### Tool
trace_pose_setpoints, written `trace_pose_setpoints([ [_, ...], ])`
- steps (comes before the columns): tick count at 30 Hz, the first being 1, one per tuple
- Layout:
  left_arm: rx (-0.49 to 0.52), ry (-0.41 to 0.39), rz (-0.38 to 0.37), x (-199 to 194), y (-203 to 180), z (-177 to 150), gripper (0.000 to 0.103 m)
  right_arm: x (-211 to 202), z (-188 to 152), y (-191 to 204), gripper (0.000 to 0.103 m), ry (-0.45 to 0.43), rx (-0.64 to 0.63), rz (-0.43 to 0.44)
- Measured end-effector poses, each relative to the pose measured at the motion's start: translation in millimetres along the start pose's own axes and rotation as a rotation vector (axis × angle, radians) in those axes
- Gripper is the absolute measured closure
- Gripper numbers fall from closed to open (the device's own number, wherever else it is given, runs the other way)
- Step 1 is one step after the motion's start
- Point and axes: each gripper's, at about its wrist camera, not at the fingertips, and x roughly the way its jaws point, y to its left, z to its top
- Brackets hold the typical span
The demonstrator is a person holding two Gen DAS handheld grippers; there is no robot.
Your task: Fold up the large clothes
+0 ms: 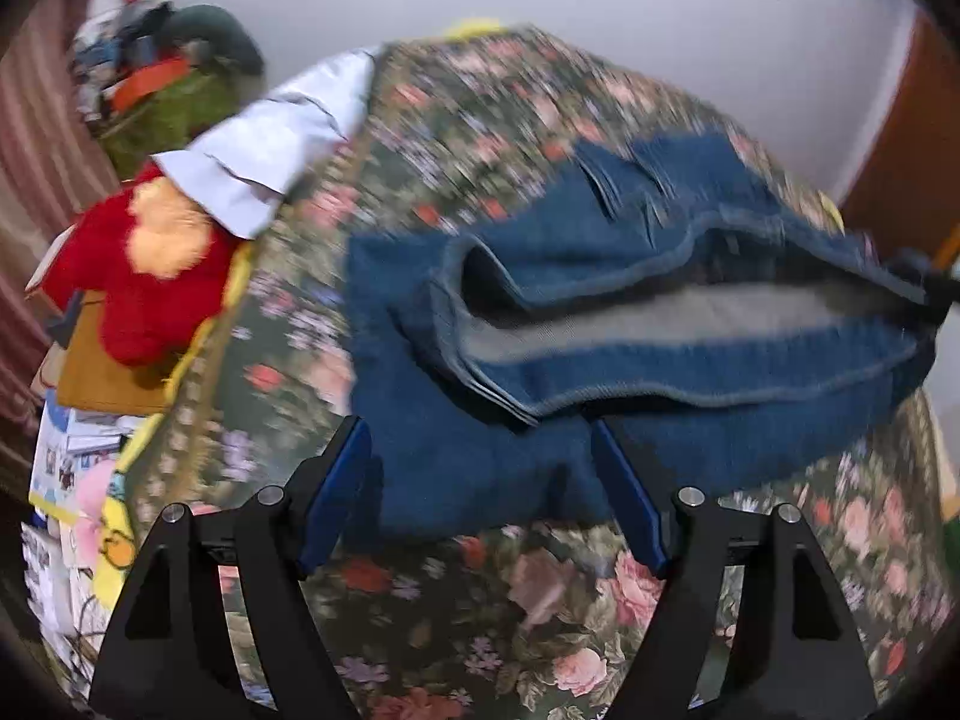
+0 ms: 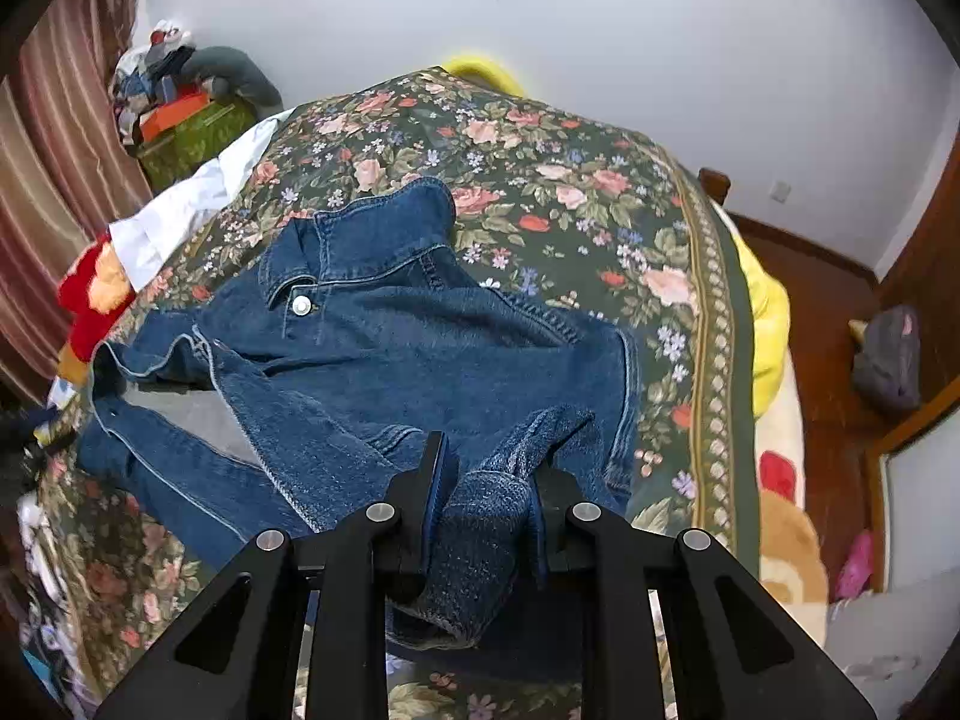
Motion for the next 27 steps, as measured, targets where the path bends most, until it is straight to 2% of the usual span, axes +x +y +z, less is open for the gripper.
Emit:
trace_pose_setpoints([
  [4, 0.072, 0.052, 0.079, 37, -23, 2, 0.028, 8, -2, -3, 0.085, 0.012, 0.007, 0.003],
  [6, 0.073, 0.074, 0.129, 58, -24, 7, 0.027, 11, -3, -5, 0.085, 0.019, 0.001, 0.010],
  [7, 0.057, 0.083, 0.142, 69, -21, 10, 0.023, 12, -2, -7, 0.085, 0.022, -0.002, 0.023],
  [10, -0.043, 0.099, 0.114, 90, -3, 13, 0.006, 7, 6, -24, 0.085, 0.023, 0.032, 0.108],
  [12, -0.036, 0.098, 0.129, 100, -2, 10, 0.002, 2, 13, -39, 0.085, 0.025, 0.090, 0.190],
  [14, -0.001, 0.080, 0.160, 102, -7, 7, 0.000, -4, 19, -50, 0.085, 0.028, 0.138, 0.228],
  [15, 0.004, 0.076, 0.167, 102, -8, 6, 0.000, -9, 22, -55, 0.085, 0.009, 0.144, 0.203],
  [17, 0.002, 0.077, 0.165, 103, -7, 6, 0.000, -25, 28, -64, 0.085, -0.066, 0.136, 0.040],
  [18, 0.000, 0.078, 0.161, 103, -6, 6, 0.000, -38, 31, -72, 0.085, -0.119, 0.138, -0.075],
  [19, 0.002, 0.079, 0.161, 102, -7, 6, 0.000, -44, 31, -76, 0.085, -0.136, 0.143, -0.106],
  [23, 0.011, 0.069, 0.166, 100, -9, 5, 0.000, -60, 13, -76, 0.085, -0.112, 0.094, -0.024],
  [27, -0.001, 0.066, 0.175, 97, -10, 5, 0.001, -46, -16, -49, 0.085, -0.048, -0.014, -0.023],
])
